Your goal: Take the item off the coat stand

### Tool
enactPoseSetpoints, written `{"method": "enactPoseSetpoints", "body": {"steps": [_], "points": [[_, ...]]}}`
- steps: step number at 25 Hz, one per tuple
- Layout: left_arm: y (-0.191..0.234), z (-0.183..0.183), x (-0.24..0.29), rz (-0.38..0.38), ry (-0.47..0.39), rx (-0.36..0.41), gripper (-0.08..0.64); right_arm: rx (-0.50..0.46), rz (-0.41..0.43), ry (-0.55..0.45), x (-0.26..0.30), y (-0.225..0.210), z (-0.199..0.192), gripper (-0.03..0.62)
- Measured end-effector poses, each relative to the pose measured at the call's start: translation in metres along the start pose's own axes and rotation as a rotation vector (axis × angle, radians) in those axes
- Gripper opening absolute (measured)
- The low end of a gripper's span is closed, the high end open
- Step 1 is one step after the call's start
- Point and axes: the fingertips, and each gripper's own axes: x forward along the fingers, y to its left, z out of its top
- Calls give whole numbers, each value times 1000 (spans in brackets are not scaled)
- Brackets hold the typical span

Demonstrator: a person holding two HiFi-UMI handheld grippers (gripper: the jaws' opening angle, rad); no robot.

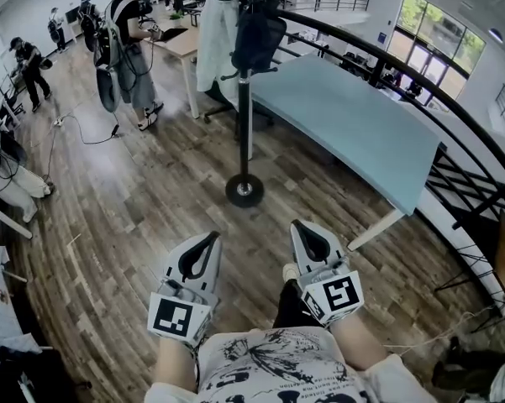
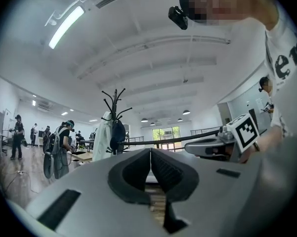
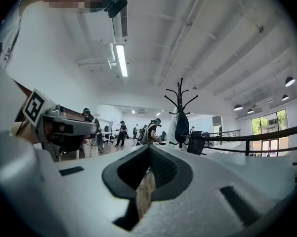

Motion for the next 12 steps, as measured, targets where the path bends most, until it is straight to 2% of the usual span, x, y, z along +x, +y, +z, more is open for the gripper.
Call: {"method": "enactPoseSetpoints", "body": {"steps": [5,12], "points": [[14,-19,44,36,59,-3,5,20,70,0,47,-34,-13,-6],[52,-3,154,133,18,33,5,14,159,-22,138,-116,-13,-6]]}}
